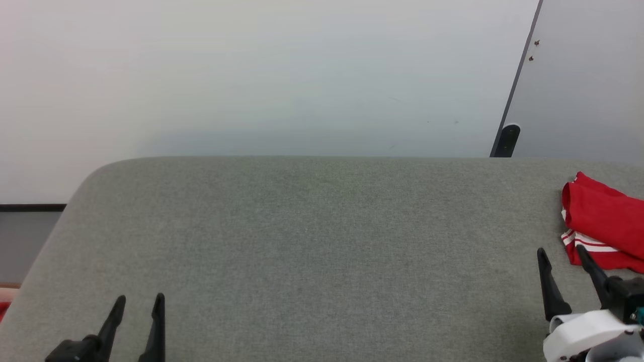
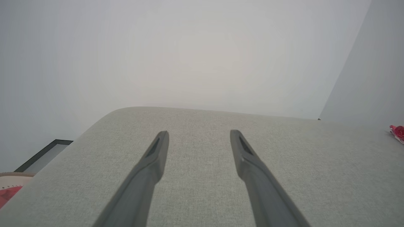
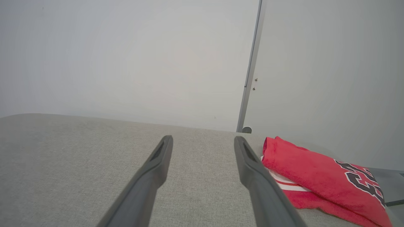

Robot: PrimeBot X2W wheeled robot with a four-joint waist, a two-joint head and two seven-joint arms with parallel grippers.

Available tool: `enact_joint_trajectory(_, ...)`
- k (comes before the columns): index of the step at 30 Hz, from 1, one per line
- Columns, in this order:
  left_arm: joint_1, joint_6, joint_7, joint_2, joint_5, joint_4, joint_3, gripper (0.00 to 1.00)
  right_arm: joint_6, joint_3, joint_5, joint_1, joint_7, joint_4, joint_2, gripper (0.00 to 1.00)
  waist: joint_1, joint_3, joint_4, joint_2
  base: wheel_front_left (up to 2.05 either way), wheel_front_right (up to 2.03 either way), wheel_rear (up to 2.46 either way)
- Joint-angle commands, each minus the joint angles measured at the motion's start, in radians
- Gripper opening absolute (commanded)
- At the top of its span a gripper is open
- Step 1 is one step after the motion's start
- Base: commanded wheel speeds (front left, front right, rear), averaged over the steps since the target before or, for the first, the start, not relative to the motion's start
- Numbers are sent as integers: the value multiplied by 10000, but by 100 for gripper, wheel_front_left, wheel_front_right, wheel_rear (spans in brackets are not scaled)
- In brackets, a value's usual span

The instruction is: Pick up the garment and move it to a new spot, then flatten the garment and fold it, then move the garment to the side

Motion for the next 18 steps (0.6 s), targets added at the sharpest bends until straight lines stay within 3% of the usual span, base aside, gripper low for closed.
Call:
enact_joint_trajectory(1, 130, -89, 5, -19, 73, 46, 76, 100, -17, -62, -84, 213, -51, -108, 121, 100, 0, -12, 6, 0, 0, 0, 0)
enact_joint_trajectory(18, 134, -287, 6, -276, 534, 171, 389, 100, -17, -142, -155, 685, 98, -391, 266, 100, 0, 23, 16, 0, 0, 0, 0)
